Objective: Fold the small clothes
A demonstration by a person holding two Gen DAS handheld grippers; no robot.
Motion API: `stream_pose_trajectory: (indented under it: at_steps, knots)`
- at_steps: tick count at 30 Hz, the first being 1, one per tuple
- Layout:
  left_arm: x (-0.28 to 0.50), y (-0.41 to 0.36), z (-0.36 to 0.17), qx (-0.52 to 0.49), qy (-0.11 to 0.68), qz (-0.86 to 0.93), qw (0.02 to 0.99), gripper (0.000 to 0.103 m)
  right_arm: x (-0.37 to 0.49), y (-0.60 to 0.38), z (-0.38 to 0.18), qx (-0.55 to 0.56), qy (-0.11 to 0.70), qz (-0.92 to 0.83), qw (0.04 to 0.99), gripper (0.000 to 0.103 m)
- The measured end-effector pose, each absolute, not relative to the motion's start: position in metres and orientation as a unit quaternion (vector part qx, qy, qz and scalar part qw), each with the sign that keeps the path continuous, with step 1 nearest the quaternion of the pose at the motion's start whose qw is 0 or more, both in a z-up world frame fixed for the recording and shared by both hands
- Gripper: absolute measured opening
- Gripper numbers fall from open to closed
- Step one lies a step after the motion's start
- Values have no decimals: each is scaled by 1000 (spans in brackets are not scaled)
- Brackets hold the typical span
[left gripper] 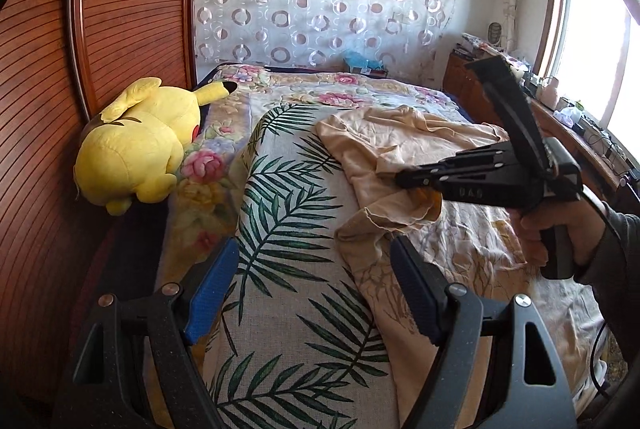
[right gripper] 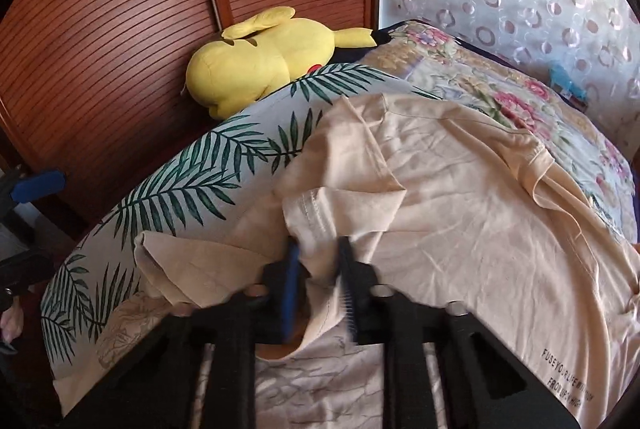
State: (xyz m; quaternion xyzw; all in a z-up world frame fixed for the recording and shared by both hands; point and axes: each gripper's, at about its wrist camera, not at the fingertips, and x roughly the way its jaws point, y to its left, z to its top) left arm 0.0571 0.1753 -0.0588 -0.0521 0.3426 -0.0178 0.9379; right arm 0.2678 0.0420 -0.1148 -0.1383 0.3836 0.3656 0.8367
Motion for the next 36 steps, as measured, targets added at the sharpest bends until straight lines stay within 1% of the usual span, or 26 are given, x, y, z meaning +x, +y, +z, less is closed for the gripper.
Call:
stream_pose_trajectory:
  at_steps: [2,7,10,13,14,16,21,26,30,36]
  knots:
    - [58,175,-59,-55,342,-19,938,79,268,38,-110,-123,373,376,839,4]
    - [59,168,-62,-58,346,-23,936,79,265,7,-92,-103,335,358,865,4]
    - [60,163,-63,-56,350,-28,935,79,267,-8,-92,-119,321,331,880,4]
    - [63,157,-64,-54,352,-30,934,79,274,-20,-99,-118,326,296,890,12]
    - [64,154,-65,-54,353,-33,934,79,276,-26,-100,-116,328,288,892,22]
    - [67,149,-66,-52,355,-38,933,79,279,-36,-106,-110,333,283,893,38]
    - [72,133,-69,-38,362,-48,930,79,273,-64,-116,-111,345,262,894,38]
    - [75,119,-69,-30,364,-55,929,79,247,-103,-122,-114,355,252,893,38]
    - [73,104,-67,-20,359,-64,931,79,204,-147,-121,-112,361,239,895,38]
    - [74,83,-63,-6,352,-75,933,79,150,-213,-119,-81,369,203,903,38]
